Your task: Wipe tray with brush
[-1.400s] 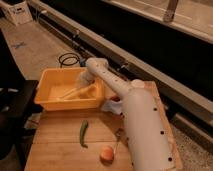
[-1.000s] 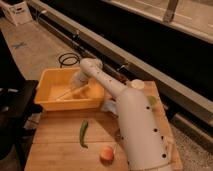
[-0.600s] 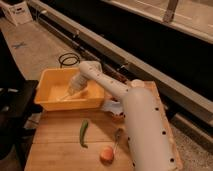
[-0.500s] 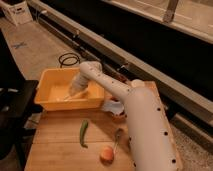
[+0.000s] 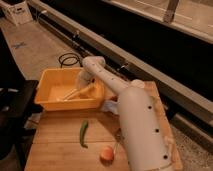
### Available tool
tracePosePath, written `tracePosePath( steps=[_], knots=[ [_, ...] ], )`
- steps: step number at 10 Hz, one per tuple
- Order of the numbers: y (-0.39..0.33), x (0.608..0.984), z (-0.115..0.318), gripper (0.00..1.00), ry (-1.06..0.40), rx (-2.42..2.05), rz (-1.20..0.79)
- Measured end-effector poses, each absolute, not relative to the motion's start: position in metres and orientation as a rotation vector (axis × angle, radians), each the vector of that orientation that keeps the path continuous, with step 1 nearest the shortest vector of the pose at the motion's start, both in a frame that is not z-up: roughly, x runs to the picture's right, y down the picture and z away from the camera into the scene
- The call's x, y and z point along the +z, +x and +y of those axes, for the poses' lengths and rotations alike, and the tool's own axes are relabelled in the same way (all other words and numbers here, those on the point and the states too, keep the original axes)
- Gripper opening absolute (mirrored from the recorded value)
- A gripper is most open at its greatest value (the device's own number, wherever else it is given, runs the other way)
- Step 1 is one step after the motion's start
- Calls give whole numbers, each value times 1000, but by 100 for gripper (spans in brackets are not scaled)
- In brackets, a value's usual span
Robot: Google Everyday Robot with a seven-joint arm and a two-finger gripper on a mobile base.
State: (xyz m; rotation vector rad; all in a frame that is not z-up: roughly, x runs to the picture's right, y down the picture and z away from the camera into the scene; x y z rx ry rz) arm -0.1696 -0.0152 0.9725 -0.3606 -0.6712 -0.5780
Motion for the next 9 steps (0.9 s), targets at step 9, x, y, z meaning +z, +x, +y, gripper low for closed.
tracePosePath(
  steps=[9],
  knots=[
    [-234, 948, 8, 13, -328, -657, -819]
  ],
)
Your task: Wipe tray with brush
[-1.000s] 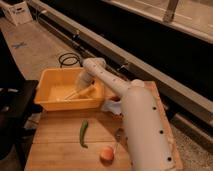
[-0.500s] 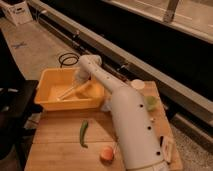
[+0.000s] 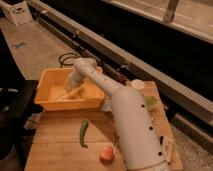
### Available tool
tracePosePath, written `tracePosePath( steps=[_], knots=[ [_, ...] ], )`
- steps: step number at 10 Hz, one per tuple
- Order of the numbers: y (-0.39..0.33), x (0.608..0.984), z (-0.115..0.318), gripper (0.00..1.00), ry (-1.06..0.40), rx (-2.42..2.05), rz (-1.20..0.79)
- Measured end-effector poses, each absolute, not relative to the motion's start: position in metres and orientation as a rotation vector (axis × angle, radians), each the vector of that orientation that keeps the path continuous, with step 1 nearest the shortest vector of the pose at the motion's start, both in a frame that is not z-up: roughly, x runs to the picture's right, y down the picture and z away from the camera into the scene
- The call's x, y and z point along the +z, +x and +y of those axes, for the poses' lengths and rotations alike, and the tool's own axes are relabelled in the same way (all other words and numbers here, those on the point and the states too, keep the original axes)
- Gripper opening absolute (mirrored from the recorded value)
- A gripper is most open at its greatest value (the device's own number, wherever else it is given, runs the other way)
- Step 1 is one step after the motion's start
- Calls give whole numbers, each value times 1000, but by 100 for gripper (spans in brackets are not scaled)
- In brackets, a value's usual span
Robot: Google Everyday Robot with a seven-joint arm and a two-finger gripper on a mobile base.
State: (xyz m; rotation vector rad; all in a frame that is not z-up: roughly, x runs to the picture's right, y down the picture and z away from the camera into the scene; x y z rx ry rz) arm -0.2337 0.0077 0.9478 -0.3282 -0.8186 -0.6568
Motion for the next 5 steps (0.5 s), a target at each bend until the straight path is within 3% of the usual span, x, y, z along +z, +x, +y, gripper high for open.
tracePosePath(
  steps=[5],
  knots=[
    [-174, 956, 2, 13, -384, -643, -697]
  ],
)
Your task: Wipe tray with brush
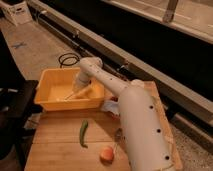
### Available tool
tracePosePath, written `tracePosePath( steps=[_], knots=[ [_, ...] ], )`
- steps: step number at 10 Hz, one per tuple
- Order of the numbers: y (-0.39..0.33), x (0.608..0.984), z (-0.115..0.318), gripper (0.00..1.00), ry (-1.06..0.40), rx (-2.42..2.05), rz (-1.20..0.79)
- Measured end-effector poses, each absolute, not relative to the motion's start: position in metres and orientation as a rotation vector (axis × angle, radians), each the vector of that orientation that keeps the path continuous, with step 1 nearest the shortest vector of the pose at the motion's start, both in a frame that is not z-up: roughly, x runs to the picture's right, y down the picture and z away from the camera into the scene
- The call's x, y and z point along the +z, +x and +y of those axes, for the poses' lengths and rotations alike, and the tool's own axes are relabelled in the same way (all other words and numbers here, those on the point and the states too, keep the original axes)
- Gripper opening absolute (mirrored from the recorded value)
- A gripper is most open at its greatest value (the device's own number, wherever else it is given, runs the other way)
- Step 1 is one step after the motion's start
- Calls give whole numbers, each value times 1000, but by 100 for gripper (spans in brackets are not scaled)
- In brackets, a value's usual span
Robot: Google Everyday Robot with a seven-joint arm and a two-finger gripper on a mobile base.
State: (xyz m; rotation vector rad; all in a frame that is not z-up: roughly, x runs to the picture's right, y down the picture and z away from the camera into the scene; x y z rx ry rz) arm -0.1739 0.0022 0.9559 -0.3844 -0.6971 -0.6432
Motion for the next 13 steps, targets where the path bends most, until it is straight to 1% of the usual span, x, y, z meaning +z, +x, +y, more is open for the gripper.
tracePosePath(
  steps=[2, 5, 9, 11, 13],
  knots=[
    [-164, 975, -15, 13, -393, -621, -655],
    [-177, 982, -26, 13, -359, -600, -680],
    [-219, 961, -8, 13, -324, -620, -809],
    [-220, 948, 10, 13, -337, -635, -839],
    [-213, 938, 25, 13, -366, -649, -825]
  ],
)
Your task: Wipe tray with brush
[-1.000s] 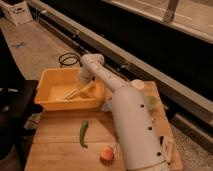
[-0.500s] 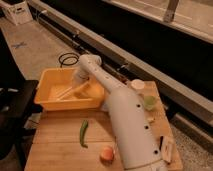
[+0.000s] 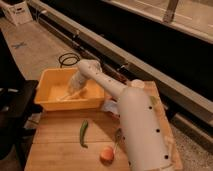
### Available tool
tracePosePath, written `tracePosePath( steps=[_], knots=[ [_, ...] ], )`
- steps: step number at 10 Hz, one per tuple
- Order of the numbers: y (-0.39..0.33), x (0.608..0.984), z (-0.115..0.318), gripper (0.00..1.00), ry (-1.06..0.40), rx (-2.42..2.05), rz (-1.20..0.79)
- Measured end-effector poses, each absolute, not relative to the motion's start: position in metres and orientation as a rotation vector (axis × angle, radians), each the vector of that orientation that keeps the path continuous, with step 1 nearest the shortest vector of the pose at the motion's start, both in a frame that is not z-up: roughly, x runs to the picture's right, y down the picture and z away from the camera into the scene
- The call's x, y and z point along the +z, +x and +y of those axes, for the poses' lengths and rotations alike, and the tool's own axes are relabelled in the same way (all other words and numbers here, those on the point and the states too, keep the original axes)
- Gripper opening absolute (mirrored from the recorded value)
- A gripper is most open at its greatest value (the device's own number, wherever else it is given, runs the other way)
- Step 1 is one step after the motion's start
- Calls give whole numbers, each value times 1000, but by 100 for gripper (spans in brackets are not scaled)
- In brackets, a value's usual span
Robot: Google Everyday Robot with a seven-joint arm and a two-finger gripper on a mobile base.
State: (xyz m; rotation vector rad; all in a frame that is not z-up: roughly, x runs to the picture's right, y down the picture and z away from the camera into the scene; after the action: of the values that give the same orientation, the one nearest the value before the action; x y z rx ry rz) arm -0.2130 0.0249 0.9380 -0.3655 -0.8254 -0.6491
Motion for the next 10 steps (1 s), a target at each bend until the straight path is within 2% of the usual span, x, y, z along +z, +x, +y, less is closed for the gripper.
tracePosePath(
  steps=[5, 10],
  knots=[
    [-148, 943, 24, 13, -429, -663, -644],
    [-169, 975, -10, 13, -406, -685, -618]
  ],
)
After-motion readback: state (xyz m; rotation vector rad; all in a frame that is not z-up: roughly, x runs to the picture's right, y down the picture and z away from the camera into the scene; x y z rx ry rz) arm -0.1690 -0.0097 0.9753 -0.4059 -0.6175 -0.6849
